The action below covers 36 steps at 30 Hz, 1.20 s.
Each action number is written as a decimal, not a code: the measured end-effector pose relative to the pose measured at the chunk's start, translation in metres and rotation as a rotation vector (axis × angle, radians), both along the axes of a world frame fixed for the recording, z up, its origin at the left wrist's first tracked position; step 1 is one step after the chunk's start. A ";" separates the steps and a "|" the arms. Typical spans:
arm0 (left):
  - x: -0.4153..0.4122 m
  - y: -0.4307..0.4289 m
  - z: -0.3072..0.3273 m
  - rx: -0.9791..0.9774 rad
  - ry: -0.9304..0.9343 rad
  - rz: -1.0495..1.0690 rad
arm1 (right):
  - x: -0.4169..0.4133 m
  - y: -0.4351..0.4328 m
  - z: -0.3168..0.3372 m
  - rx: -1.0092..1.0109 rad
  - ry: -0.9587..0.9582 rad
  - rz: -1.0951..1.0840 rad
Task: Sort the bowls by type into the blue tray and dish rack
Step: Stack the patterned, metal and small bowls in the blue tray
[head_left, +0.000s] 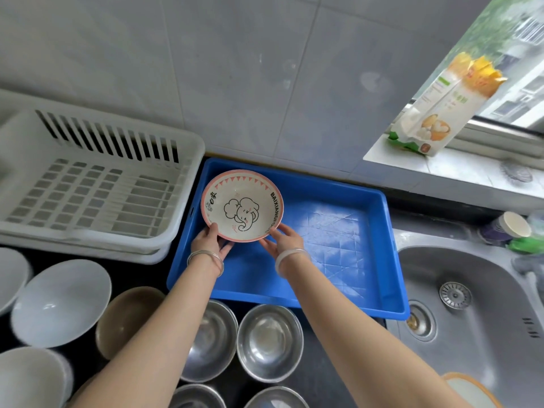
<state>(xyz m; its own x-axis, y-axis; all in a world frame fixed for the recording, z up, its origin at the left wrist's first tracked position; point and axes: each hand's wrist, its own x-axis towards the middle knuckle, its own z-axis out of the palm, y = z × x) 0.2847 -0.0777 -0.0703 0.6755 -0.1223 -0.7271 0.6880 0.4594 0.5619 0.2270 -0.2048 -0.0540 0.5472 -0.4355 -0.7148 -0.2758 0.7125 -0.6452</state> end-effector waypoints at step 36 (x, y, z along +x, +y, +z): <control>-0.316 -0.132 0.050 0.753 -0.918 -1.345 | -0.376 -0.129 0.049 -1.228 0.790 0.543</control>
